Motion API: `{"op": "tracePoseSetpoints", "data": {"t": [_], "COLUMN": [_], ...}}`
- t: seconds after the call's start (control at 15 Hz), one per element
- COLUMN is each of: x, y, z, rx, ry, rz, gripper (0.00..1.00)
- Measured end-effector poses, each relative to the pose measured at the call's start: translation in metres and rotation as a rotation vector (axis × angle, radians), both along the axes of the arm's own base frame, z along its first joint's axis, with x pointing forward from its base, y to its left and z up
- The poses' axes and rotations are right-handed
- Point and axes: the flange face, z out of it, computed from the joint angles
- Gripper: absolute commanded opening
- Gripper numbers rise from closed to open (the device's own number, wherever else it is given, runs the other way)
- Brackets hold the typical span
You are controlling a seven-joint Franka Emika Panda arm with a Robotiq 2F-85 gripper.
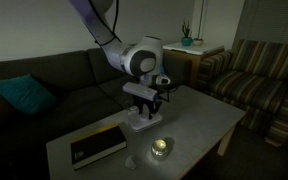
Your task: Push the button on the lid then place the lid on the table
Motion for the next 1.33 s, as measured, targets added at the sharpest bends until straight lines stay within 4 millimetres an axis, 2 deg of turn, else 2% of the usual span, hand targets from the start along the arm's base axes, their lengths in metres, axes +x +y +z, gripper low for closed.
{"op": "tracePoseSetpoints", "data": {"t": [0.27,0.73,0.93,1.33], "x": [0.003,0.015,0.022,0.028], "y": [-0.005,-0.003,0.000,0.005], "z": [-0.025,-0.067,-0.071,-0.064], "rx": [0.013,0.022,0.029,0.037], "ry": [0.000,-0.002,-0.016,-0.032], "rz": [-0.017,-0.061,-0.065,-0.062], "gripper": [0.29,0.29,0.29,0.29]}}
